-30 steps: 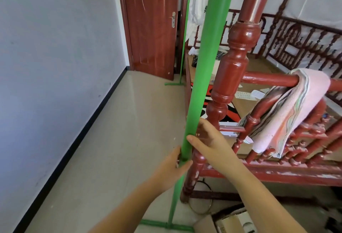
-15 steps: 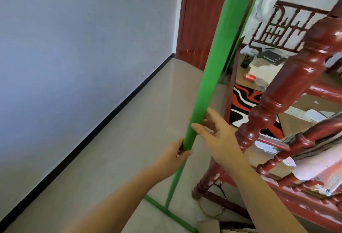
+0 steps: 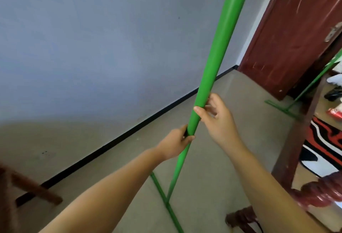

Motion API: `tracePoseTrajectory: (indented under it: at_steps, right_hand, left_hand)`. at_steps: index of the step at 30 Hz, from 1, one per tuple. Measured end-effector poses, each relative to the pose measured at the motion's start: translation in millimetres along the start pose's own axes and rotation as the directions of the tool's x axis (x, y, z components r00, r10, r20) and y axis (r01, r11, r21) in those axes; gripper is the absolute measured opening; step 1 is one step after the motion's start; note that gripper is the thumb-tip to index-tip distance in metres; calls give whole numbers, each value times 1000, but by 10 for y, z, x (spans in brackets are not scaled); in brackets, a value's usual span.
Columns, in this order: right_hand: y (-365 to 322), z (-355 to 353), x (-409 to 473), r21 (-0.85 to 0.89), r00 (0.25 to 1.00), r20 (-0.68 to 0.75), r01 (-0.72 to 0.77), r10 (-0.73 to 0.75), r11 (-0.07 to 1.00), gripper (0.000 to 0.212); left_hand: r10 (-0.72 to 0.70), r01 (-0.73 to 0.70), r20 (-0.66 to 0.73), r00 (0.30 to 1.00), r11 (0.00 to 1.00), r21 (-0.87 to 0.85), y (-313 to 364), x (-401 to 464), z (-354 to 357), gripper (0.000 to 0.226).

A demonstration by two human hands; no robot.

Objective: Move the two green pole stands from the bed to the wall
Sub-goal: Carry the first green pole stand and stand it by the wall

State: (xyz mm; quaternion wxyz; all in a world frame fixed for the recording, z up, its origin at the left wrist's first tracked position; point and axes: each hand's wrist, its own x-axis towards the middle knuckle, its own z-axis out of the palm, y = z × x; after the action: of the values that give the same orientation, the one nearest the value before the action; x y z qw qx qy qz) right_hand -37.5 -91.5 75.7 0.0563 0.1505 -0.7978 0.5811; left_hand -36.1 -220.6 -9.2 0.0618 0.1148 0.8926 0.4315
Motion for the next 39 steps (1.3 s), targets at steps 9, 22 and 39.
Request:
tracePoseTrajectory:
  at_steps: [9, 22, 39]
  right_hand:
    - [-339, 1419, 618, 25, 999, 37, 28, -28, 999, 17]
    - [-608, 2982, 1581, 79, 958, 261, 100, -117, 992, 17]
    - [-990, 4236, 1901, 173, 814, 512, 213, -272, 962, 19]
  left_hand:
    - [-67, 68, -17, 998, 996, 65, -925, -71, -1253, 26]
    - [-254, 257, -204, 945, 966, -12, -1978, -147, -2550, 25]
    - [-437, 403, -422, 794, 899, -172, -2599, -714, -3365, 26]
